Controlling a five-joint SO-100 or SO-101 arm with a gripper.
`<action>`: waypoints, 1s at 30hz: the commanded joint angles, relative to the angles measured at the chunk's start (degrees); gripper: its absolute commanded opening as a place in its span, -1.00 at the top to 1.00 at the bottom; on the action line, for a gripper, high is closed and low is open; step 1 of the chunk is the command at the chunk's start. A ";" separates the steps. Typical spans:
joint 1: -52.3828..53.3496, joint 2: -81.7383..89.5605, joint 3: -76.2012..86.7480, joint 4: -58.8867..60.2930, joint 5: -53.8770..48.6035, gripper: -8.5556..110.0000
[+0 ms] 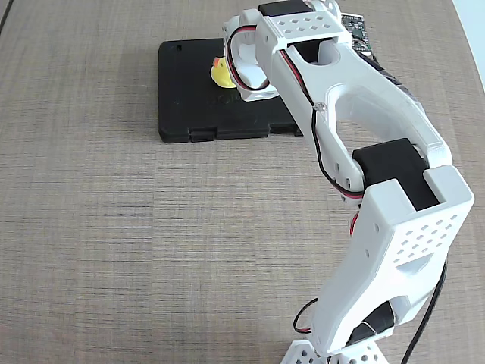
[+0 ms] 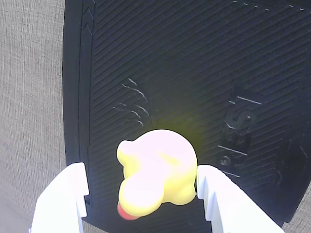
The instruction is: Grasp a duck and put it on the black surface.
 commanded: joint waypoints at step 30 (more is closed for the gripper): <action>13.45 105.03 66.45 8.53 0.18 0.86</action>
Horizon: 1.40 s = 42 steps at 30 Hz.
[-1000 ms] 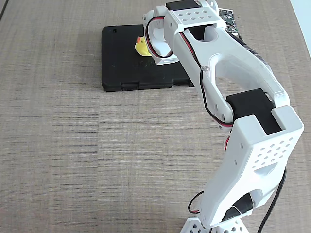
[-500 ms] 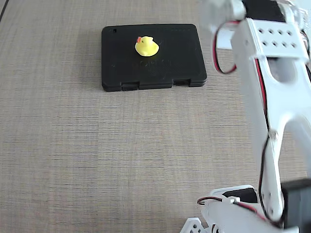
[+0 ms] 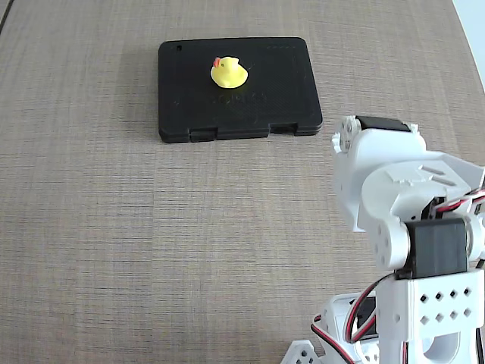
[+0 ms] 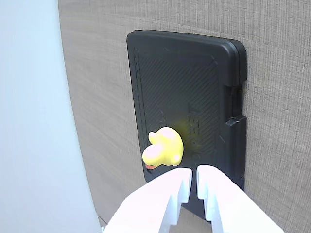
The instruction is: Grasp a duck and put it on the black surface.
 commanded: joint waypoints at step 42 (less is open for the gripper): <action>9.40 22.94 23.91 0.88 0.44 0.86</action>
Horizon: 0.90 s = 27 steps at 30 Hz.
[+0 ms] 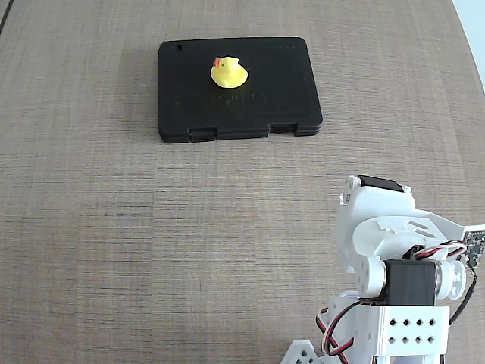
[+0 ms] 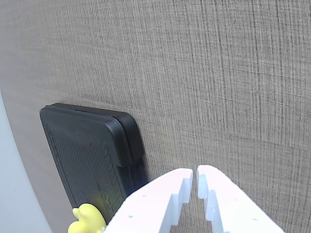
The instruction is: Grasp a duck and put it on the black surface.
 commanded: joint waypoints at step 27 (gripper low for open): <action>0.53 3.87 -0.09 -0.26 -0.18 0.86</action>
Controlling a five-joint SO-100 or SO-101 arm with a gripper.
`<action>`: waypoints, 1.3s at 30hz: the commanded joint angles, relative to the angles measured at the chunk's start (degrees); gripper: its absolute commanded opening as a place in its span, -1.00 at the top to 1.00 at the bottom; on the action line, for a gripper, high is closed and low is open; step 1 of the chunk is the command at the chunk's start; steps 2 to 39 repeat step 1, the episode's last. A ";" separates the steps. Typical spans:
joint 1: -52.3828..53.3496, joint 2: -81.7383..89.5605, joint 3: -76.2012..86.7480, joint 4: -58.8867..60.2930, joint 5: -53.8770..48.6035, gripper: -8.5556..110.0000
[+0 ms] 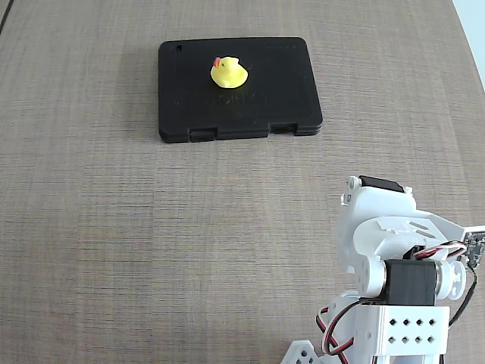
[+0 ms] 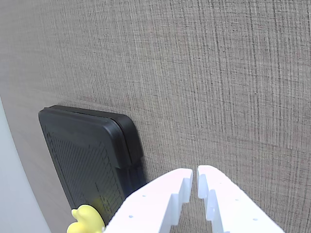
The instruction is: Grasp a duck and put it on the black surface.
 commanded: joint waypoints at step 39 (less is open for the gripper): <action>0.53 3.87 -0.26 -0.26 -0.18 0.86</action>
